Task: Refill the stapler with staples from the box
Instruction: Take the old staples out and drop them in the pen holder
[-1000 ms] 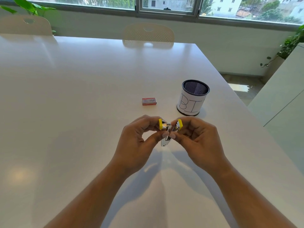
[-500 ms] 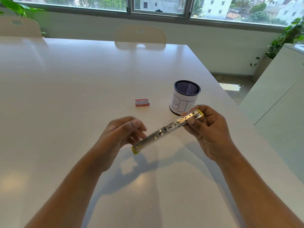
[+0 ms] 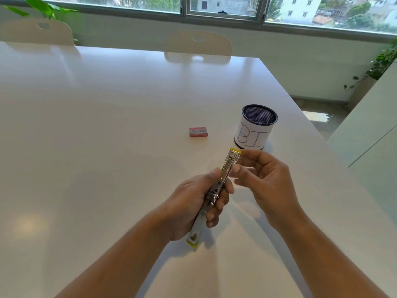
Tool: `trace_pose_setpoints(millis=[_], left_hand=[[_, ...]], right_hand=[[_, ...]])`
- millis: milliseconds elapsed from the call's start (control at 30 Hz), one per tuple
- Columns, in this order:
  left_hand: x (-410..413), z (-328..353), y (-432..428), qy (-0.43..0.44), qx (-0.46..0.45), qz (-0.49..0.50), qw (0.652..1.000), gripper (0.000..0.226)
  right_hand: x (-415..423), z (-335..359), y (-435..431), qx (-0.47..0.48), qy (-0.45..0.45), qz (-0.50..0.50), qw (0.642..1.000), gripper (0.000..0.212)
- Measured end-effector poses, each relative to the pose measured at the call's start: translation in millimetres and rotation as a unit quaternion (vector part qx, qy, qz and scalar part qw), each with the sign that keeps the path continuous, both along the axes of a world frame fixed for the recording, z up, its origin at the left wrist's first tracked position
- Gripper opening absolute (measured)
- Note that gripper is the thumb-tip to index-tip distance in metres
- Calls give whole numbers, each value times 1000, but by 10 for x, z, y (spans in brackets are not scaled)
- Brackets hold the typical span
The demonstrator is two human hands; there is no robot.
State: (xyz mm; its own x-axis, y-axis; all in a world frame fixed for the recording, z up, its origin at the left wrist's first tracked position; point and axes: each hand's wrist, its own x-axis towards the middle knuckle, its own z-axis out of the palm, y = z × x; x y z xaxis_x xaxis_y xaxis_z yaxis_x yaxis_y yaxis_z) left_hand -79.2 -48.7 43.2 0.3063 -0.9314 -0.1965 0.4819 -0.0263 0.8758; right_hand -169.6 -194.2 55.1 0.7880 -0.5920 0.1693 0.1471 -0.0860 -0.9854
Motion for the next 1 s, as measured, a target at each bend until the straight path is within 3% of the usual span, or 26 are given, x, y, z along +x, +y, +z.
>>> trace_pose_setpoints(millis=[133,267,400,500,700,1000], left_hand=[[4,-7,-6,17,-1,32,999,42],[-3,-29,-31,23,-8,57,998,35],[36,-46,-31,-77,1,88,993,39],[67,-42,-31,-102,-7,100,990,39],[54,-69,-42,-103,-11,122,987,39],[48,-75,-75,-11,5,167,986,40]], right_hand=[[-23,15,35,-36,-10,-35,999,31],[-37,-4,40,-151,14,-85,985,28],[-63,11,63,-207,9,-105,973,23],[-73,24,79,-266,-16,-121,956,25],[-75,23,98,-263,-30,-90,960,14],[-69,2,179,-271,-37,-43,961,9]])
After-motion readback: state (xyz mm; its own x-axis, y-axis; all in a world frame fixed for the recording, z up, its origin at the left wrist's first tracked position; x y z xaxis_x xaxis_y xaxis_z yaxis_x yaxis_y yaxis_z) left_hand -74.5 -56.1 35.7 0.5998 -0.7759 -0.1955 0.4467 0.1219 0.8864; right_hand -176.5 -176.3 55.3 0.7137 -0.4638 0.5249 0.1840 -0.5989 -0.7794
